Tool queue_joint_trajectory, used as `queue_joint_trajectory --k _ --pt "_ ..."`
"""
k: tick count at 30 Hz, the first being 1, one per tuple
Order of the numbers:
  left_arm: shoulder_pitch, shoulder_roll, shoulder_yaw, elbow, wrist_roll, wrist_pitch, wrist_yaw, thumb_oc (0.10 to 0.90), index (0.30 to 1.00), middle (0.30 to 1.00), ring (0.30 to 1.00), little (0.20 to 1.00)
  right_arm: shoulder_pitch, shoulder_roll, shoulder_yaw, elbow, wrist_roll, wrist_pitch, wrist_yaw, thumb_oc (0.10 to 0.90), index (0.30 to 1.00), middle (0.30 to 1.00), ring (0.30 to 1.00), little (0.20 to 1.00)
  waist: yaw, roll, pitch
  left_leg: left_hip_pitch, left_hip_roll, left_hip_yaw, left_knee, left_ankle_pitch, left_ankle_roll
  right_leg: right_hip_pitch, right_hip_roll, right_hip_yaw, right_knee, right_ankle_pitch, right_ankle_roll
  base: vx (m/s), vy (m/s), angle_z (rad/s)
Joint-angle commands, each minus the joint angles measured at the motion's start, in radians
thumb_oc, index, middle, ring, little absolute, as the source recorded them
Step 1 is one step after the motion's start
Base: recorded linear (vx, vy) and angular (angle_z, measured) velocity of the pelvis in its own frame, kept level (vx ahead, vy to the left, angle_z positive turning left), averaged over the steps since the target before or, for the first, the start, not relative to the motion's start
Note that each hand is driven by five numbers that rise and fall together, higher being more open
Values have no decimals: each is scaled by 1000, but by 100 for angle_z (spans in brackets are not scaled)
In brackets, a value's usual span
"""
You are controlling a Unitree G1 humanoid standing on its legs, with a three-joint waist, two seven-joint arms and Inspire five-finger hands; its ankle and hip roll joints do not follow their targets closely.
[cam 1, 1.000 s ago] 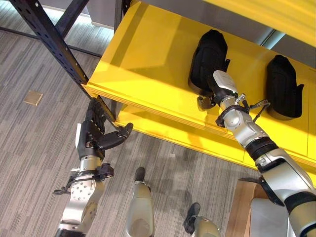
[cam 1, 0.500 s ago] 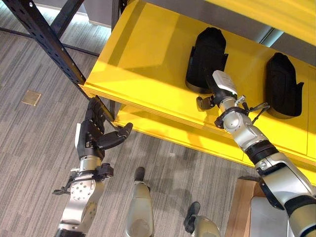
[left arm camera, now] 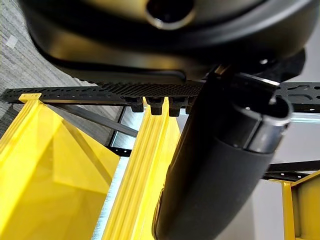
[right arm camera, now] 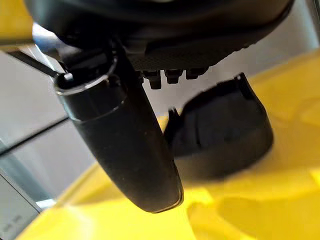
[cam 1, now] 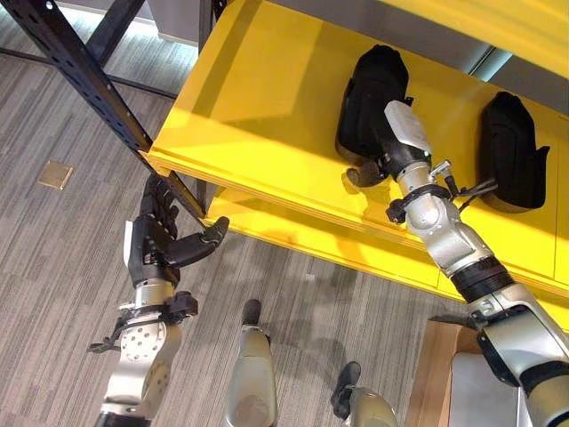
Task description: Move parts from the plastic box to the shelf.
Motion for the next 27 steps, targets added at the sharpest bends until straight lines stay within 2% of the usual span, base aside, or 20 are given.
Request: queue_joint_trajectory --k 1,13,22,27 --pt "-13 36 65 -148 63 -104 8 900 1000 1000 1000 1000 -38 -64 -76 -133 8 -75 -89 900 1000 1000 1000 1000 -21 -21 -77 42 49 22 -23 -36 33 -36 -1 20 59 18 -47 0 0 0" --pt "5 23 68 -162 83 -85 7 900 1000 1000 1000 1000 100 -98 -204 -414 47 -136 -96 900 1000 1000 1000 1000 -54 -31 -86 46 60 33 -21 -37 35 -50 3 39 66 14 -46 -2 -2 -1" --pt "32 -1 83 -176 108 -70 3 900 1000 1000 1000 1000 347 -108 -327 -610 93 -192 -59 900 1000 1000 1000 1000 -92 -31 -98 56 75 43 -28 -33 29 -57 10 50 67 9 -46 -2 -2 -1" --pt "57 -23 97 -166 124 -67 4 900 1000 1000 1000 1000 532 -79 -399 -681 111 -227 -32 900 1000 1000 1000 1000 -118 -30 -115 78 91 55 -53 -22 25 -56 19 61 57 10 -43 7 -20 -7"
